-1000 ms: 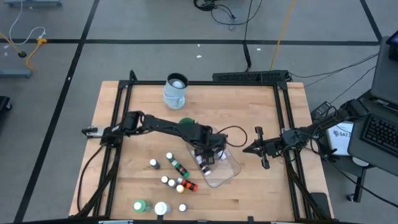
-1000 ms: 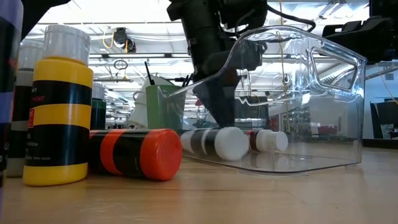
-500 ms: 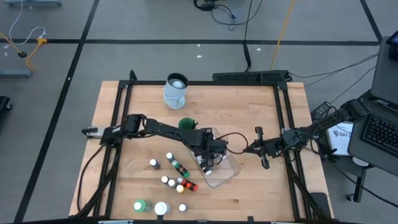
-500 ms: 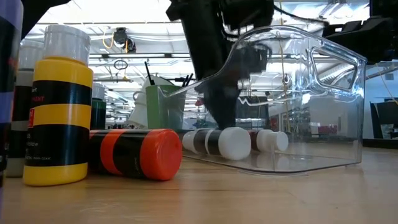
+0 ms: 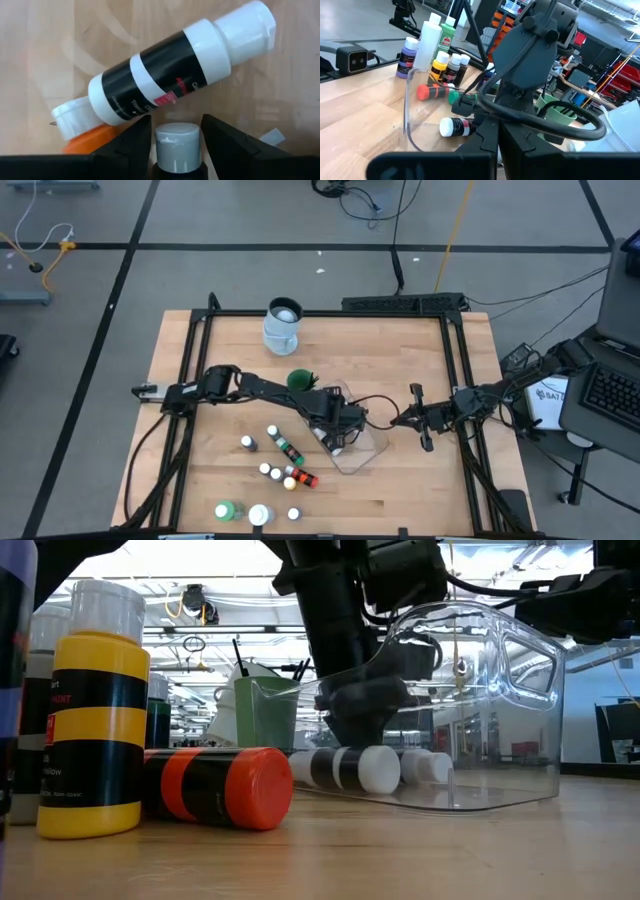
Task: Pick & Place Paint Supplies
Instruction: Adjust the small black paint bottle in the transparent bin
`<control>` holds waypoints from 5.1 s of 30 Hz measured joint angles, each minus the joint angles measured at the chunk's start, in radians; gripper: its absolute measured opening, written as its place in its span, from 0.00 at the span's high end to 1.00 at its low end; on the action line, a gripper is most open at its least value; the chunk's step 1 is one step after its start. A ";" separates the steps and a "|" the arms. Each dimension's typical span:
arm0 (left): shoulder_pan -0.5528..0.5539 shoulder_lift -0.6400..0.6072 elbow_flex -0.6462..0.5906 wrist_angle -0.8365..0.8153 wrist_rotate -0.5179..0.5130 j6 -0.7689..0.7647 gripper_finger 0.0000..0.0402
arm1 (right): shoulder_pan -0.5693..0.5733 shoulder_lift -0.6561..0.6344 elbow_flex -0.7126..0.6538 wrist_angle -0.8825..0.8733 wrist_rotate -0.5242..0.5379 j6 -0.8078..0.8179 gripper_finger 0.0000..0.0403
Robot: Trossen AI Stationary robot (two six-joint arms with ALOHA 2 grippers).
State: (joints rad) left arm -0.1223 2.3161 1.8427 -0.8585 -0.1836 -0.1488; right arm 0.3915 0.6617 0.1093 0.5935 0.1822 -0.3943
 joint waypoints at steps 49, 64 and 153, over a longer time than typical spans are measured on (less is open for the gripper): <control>0.006 -0.005 0.072 -0.128 -0.008 -0.022 0.90 | 0.000 0.000 0.000 0.000 0.000 0.007 1.00; 0.007 -0.008 0.089 -0.172 0.020 0.017 0.80 | 0.000 0.000 0.000 0.000 0.000 0.008 1.00; -0.157 -0.708 -1.096 1.554 -0.236 0.144 0.86 | 0.000 0.038 0.000 0.101 -0.004 0.016 0.99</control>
State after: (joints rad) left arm -0.2790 1.6085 0.7470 0.6959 -0.4198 -0.0050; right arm 0.3916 0.6995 0.1089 0.6946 0.1783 -0.3784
